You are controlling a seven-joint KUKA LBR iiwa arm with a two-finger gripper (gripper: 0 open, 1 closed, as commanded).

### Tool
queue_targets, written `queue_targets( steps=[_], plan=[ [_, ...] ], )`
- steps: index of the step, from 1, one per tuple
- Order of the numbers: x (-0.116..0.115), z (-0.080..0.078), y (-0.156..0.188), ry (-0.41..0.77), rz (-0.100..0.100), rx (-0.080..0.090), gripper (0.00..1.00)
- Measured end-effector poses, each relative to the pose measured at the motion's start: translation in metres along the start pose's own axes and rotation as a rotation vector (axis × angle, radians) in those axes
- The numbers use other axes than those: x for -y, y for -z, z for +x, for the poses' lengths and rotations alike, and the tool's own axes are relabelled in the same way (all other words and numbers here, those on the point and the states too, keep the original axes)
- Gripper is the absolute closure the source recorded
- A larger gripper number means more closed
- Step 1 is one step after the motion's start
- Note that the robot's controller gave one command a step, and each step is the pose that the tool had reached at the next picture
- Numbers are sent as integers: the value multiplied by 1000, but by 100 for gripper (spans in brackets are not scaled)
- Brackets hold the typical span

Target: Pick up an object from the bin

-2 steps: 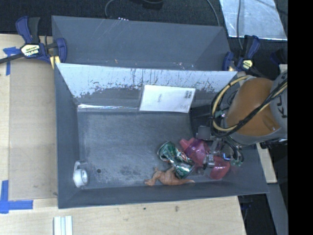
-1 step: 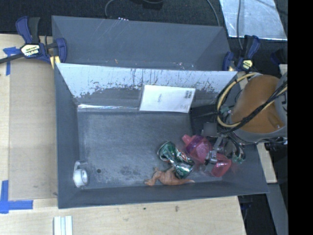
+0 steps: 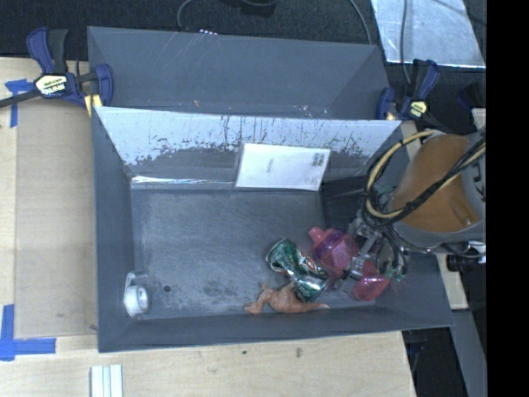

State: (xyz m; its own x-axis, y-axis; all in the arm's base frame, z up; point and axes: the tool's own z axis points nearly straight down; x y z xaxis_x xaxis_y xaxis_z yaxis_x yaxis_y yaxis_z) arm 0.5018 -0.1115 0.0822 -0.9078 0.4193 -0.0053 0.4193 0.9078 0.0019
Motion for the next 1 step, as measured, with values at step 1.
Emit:
queue_targets(
  steps=[1],
  plan=[
    [10, -7, -11, 64, -17, -3, 100]
  ],
)
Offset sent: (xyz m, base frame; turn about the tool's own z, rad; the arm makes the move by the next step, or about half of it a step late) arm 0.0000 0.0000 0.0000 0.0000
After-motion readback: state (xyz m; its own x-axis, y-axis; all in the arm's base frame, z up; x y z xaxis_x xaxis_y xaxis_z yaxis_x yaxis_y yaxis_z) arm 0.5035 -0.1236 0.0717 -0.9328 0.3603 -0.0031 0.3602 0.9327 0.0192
